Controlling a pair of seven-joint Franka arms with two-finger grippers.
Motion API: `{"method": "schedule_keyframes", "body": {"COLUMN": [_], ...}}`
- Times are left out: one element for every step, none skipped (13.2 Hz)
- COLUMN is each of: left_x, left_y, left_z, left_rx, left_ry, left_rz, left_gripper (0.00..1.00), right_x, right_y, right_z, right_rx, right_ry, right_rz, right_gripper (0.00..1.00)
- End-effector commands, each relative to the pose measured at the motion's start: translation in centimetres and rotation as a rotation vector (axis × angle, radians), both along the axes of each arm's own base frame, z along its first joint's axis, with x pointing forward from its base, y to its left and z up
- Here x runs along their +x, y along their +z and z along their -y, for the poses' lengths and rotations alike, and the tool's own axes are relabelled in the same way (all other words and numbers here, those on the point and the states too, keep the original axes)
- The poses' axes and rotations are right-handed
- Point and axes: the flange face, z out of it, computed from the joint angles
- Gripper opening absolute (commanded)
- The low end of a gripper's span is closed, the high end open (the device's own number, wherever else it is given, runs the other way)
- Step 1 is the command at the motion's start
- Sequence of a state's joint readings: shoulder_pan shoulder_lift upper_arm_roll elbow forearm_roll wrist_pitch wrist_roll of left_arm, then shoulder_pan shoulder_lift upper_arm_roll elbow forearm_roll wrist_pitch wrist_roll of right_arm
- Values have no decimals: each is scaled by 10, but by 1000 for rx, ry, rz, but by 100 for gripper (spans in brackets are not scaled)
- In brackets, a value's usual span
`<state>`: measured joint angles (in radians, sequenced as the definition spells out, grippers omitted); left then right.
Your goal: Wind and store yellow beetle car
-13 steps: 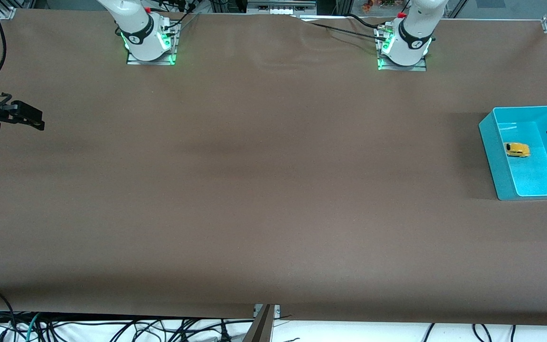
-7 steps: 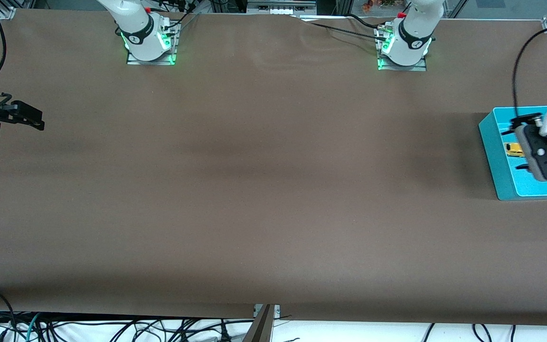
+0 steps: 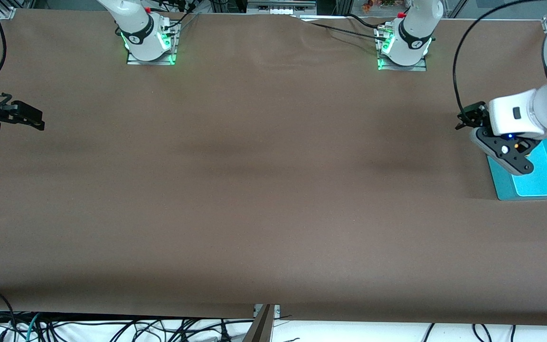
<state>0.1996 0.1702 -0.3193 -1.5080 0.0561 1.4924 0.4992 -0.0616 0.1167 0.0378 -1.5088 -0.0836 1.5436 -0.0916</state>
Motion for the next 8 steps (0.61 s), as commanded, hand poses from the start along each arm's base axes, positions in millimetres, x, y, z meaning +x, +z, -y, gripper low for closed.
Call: {"method": "schedule_keyframes", "body": {"left_x": [-27, -34, -39, -44, -51, -55, -56, -56], "left_y": [18, 22, 24, 25, 23, 20, 19, 17], "left_z": [6, 9, 8, 8, 11, 12, 12, 9], "left_rx": [38, 54, 61, 60, 56, 35, 7, 3], "left_ry": [183, 313, 414, 477, 499, 510, 521, 530], "left_rz": [62, 97, 122, 155, 174, 171, 157, 147], "left_gripper": [100, 100, 100, 100, 100, 100, 100, 100], "right_x": [-1, -1, -1, -1, -1, -1, 0, 0], "right_y": [1, 1, 1, 1, 1, 1, 2, 2], "right_z": [3, 3, 4, 2, 4, 4, 4, 4], "right_rx": [14, 14, 14, 15, 14, 14, 14, 14], "right_ry": [8, 8, 6, 9, 6, 6, 6, 6], "right_rz": [-2, -2, -2, -2, -2, -2, 0, 0], "right_gripper": [100, 100, 100, 100, 100, 100, 100, 100]}}
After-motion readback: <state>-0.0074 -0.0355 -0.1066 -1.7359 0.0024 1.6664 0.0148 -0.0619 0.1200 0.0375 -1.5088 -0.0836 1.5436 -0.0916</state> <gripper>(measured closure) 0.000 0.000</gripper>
